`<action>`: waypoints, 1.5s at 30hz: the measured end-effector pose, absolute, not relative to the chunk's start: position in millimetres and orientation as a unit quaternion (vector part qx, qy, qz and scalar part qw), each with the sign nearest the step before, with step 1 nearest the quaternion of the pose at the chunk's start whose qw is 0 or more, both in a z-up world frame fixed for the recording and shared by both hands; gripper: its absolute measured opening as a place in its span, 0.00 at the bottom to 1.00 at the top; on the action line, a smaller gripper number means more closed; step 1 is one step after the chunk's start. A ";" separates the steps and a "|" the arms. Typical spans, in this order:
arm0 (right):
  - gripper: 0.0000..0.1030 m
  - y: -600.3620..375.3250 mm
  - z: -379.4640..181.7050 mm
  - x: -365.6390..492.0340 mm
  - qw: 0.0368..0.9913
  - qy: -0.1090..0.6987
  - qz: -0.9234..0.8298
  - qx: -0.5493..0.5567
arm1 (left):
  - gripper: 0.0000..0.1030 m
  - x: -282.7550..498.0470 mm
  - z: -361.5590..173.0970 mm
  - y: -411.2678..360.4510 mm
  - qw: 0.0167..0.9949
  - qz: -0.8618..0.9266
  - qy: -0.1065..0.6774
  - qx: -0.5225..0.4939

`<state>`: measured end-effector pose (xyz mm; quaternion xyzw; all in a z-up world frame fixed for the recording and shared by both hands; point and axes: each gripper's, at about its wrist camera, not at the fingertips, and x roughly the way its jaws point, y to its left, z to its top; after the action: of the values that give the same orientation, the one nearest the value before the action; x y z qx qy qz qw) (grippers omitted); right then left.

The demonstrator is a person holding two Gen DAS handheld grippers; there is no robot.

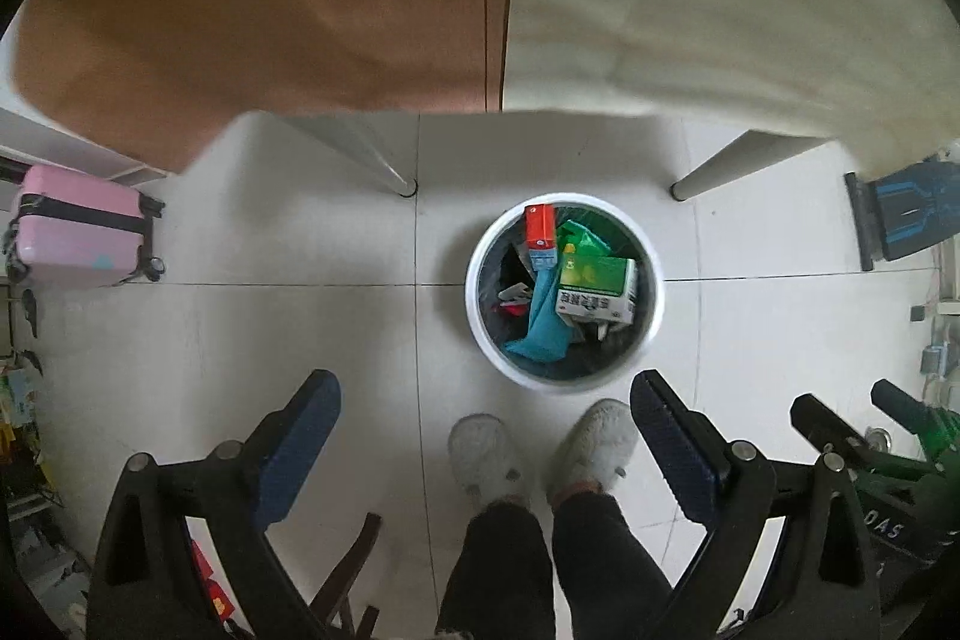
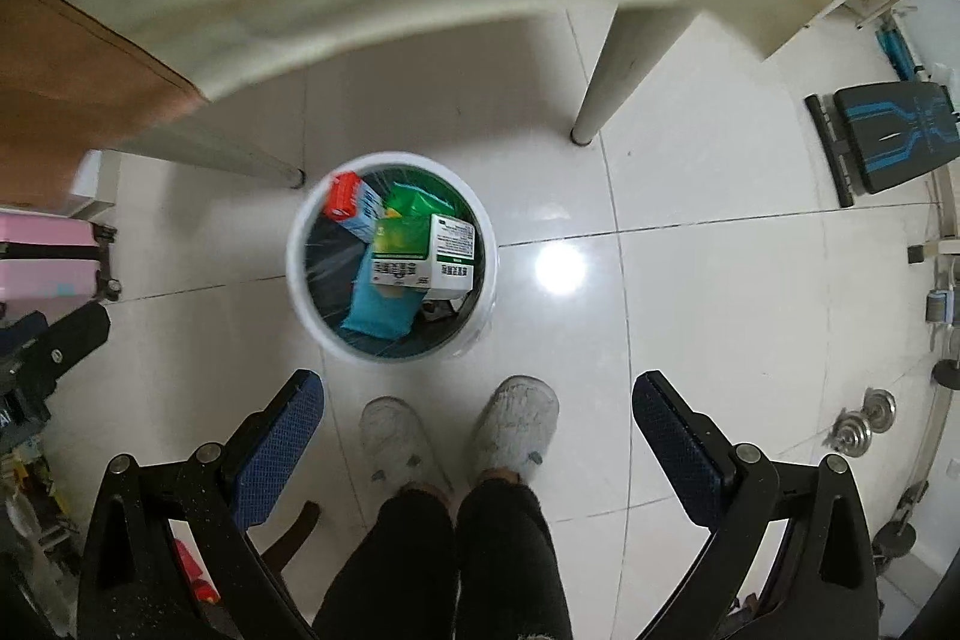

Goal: Collect trash

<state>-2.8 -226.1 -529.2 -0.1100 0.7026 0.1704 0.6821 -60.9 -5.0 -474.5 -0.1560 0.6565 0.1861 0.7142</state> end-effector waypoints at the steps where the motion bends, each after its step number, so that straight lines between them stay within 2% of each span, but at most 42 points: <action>1: 1.00 -227.0 -509.2 -6.8 0.683 0.701 0.173 -0.110 | 0.96 -66.3 -455.9 -7.6 0.716 0.187 0.655 -0.153; 13: 1.00 -261.8 -274.5 -40.3 0.680 0.692 0.230 -0.082 | 0.96 -128.6 -277.0 -38.3 0.731 0.157 0.634 -0.201; 27: 1.00 -282.3 -82.8 -55.7 0.701 0.644 0.303 -0.035 | 0.96 -149.5 -132.7 -38.1 0.793 0.105 0.543 -0.256; 36: 1.00 -278.7 -19.7 -66.3 0.697 0.630 0.341 -0.029 | 0.96 -166.1 -87.7 -41.7 0.811 0.088 0.509 -0.275; 39: 1.00 -277.2 -11.7 -69.2 0.694 0.630 0.348 -0.030 | 0.96 -169.5 -80.4 -44.3 0.814 0.084 0.503 -0.278; 40: 1.00 -275.6 -13.3 -70.1 0.693 0.630 0.349 -0.030 | 1.00 -171.3 -76.6 -44.4 0.815 0.085 0.502 -0.278; 45: 1.00 -273.3 -13.7 -75.4 0.691 0.631 0.351 -0.031 | 1.00 -175.7 -71.8 -46.7 0.815 0.080 0.498 -0.284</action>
<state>-75.4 -273.3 -13.7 -0.0306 0.6310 0.3512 0.6910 -175.7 -46.7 -71.8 -0.2838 0.4983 0.0803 0.8153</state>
